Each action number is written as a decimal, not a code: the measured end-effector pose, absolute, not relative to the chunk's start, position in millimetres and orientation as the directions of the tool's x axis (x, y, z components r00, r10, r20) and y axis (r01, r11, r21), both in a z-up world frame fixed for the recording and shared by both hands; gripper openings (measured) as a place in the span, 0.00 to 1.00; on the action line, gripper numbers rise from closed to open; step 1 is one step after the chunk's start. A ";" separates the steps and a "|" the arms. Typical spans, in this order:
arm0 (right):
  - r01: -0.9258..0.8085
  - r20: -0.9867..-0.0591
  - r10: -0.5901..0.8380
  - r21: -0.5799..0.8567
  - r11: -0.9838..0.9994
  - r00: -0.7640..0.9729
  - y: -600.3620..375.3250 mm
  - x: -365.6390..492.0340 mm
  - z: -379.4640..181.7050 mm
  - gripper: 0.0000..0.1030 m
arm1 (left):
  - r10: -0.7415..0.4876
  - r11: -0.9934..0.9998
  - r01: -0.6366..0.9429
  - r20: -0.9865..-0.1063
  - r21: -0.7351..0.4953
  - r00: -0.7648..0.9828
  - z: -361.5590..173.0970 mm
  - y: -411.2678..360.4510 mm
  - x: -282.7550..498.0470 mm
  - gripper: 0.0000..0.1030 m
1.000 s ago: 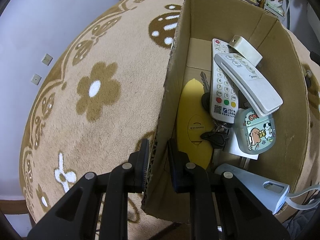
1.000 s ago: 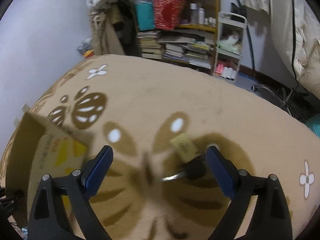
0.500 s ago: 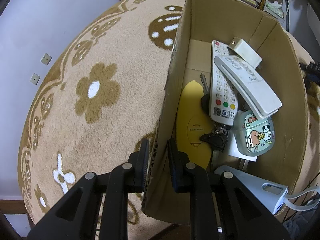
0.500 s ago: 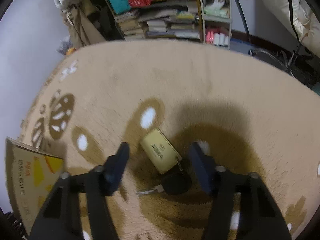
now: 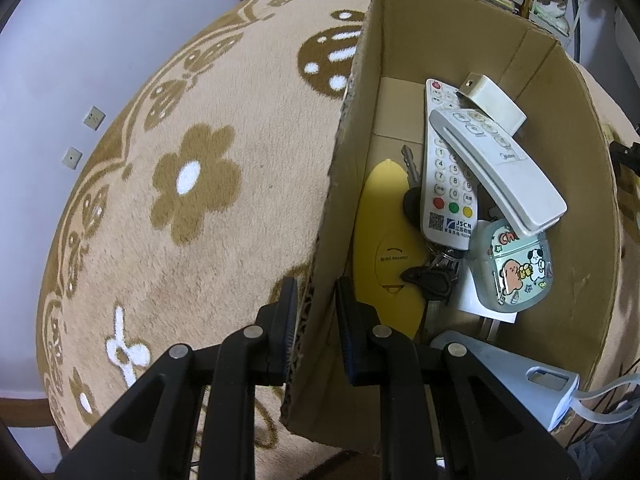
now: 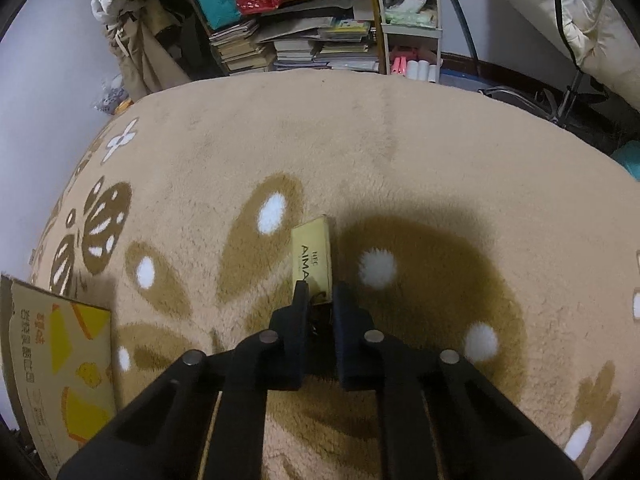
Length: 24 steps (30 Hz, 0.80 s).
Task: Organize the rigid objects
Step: 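Move the right gripper to the keys with yellow AIMA tag and grasp them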
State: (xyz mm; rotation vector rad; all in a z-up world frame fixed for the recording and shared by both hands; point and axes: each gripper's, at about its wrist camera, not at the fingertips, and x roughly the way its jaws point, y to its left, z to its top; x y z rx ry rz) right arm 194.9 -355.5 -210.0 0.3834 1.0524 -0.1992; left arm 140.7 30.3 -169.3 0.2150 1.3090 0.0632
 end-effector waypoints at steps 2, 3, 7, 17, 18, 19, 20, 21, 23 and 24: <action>0.330 -0.869 0.019 0.209 0.920 0.494 -349.9 191.0 -203.6 0.08 | 0.161 0.980 0.073 -0.953 0.185 0.257 -170.3 31.6 140.7 0.18; 0.324 -0.866 0.020 0.209 0.923 0.500 -347.8 189.1 -200.4 0.08 | 0.161 0.980 0.073 -0.953 0.185 0.255 -170.9 32.0 140.6 0.18; 0.308 -0.851 0.016 0.206 0.929 0.524 -339.1 179.9 -186.7 0.08 | 0.162 0.980 0.072 -0.953 0.186 0.256 -171.5 32.8 141.3 0.18; 0.287 -0.815 0.028 0.236 0.928 0.579 -325.9 156.3 -151.2 0.08 | 0.169 0.980 0.059 -0.950 0.190 0.262 -170.5 33.6 139.3 0.17; 0.282 -0.809 0.029 0.238 0.929 0.587 -323.9 153.6 -147.1 0.08 | 0.167 0.980 0.057 -0.950 0.188 0.262 -170.5 33.5 139.0 0.17; 0.276 -0.802 0.031 0.242 0.930 0.597 -321.1 150.2 -141.7 0.08 | 0.167 0.981 0.056 -0.951 0.187 0.262 -170.5 33.3 138.6 0.17; 0.269 -0.794 0.034 0.245 0.931 0.608 -318.6 146.8 -137.0 0.08 | 0.167 0.981 0.056 -0.950 0.188 0.262 -170.6 33.2 138.3 0.17; 0.262 -0.783 0.034 0.248 0.933 0.621 -316.2 142.7 -132.0 0.08 | 0.169 0.980 0.057 -0.951 0.190 0.261 -170.8 32.9 138.1 0.17; 0.257 -0.766 0.035 0.258 0.931 0.641 -311.9 137.6 -124.9 0.08 | 0.172 0.979 0.059 -0.950 0.193 0.260 -170.7 32.2 137.5 0.17; 0.251 -0.761 0.043 0.267 0.930 0.647 -309.5 135.6 -121.6 0.08 | 0.173 0.979 0.059 -0.950 0.195 0.260 -170.8 31.9 137.5 0.17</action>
